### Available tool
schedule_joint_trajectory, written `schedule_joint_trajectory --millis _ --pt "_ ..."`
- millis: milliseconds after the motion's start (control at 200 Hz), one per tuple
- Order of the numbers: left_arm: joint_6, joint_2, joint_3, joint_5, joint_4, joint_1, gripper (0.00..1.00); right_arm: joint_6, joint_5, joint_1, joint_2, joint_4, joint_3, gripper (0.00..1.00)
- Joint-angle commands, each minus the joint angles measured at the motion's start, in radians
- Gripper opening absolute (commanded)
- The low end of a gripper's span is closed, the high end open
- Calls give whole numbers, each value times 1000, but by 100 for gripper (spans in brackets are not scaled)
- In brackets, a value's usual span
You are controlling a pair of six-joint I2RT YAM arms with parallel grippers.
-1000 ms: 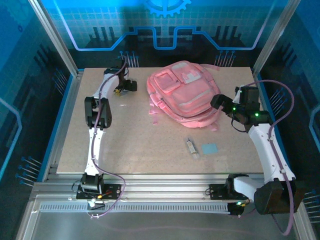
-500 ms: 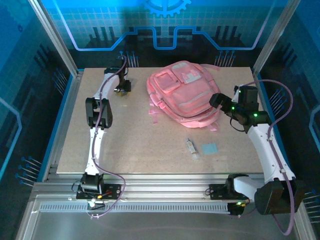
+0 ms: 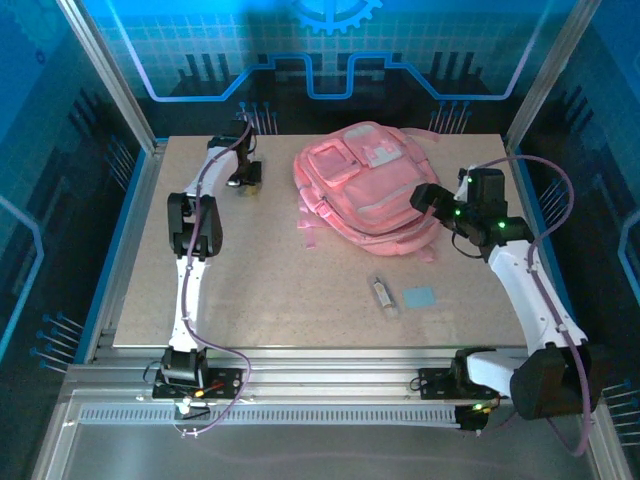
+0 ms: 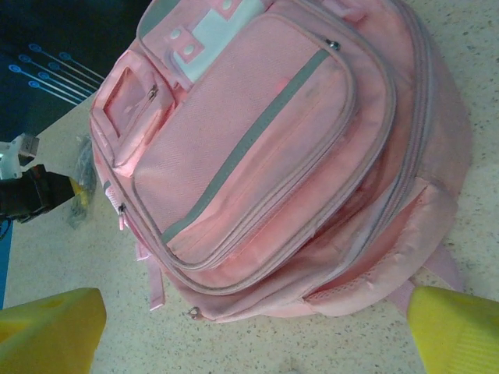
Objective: Pack books, pencil case, and school supplies into a backpack
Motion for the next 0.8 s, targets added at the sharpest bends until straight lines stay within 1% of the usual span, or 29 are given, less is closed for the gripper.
schedule_joint_trajectory --millis 0,85,185,280,330,375,445,495,550,645,730,795 --pt "-35 -51 -26 51 -59 -6 0 10 -14 25 12 34 9 100" --pt "-61 -90 -48 79 -58 -5 0 11 -28 40 24 53 12 100" --pt "-111 -171 -116 138 -16 -5 0 7 -85 64 53 91 17 100" --pt "-184 -288 -229 235 76 -5 0 -5 -157 97 91 154 18 100" --pt "-232 -351 -307 297 162 -5 0 -10 -178 116 107 185 18 100" --pt "-306 -405 -383 362 235 -5 0 -15 -202 133 119 219 18 100" --pt "-438 -478 -514 467 401 -6 0 -27 -222 171 141 280 18 99" --pt "-572 -521 -613 537 539 -7 0 -45 -239 201 158 317 25 99" --pt "-725 -564 -722 581 704 -17 0 -86 -251 244 180 335 50 98" --pt "-926 -626 -876 588 939 -62 0 -186 -209 327 221 335 99 97" --pt "-1074 -670 -968 552 1079 -115 0 -256 -166 386 261 362 124 97" --pt "-1152 -698 -1028 523 1158 -156 0 -279 -161 411 289 415 126 96"
